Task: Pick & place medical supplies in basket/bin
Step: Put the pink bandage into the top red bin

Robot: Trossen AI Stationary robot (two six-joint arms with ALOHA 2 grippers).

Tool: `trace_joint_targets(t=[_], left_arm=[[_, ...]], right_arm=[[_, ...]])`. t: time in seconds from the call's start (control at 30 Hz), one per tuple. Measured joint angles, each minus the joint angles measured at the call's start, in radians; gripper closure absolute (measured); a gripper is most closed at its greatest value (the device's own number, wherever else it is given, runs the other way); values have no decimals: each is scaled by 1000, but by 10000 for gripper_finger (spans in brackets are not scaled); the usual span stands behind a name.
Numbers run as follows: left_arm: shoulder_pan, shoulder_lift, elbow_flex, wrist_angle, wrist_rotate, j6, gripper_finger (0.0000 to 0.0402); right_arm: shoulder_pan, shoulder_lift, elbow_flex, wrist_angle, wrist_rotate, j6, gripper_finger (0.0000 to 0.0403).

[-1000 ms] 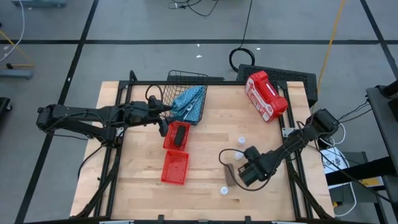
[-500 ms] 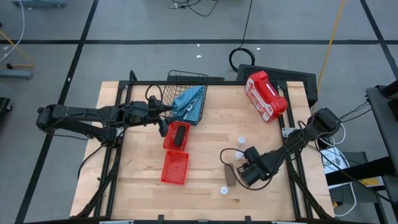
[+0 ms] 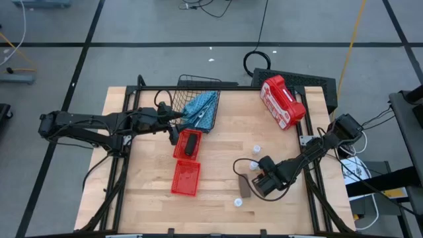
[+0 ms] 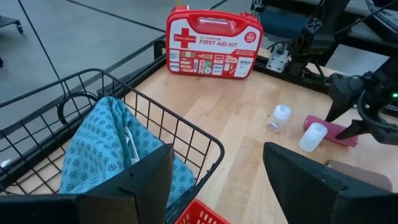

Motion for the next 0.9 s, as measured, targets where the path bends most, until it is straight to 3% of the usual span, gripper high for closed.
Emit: trace_joint_targets(t=[0.2, 0.33, 0.5, 0.9], left_arm=[[0, 0, 0, 5, 1, 1, 144], [0, 0, 0, 9, 2, 0, 144], [0, 0, 0, 9, 2, 0, 144], [0, 0, 0, 9, 1, 0, 144]], right_arm=[[-6, -3, 0, -23, -14, -16, 115], [-6, -4, 0, -28, -13, 7, 99], [-3, -4, -1, -23, -69, -19, 117], [-5, -4, -1, 24, -48, -12, 174]])
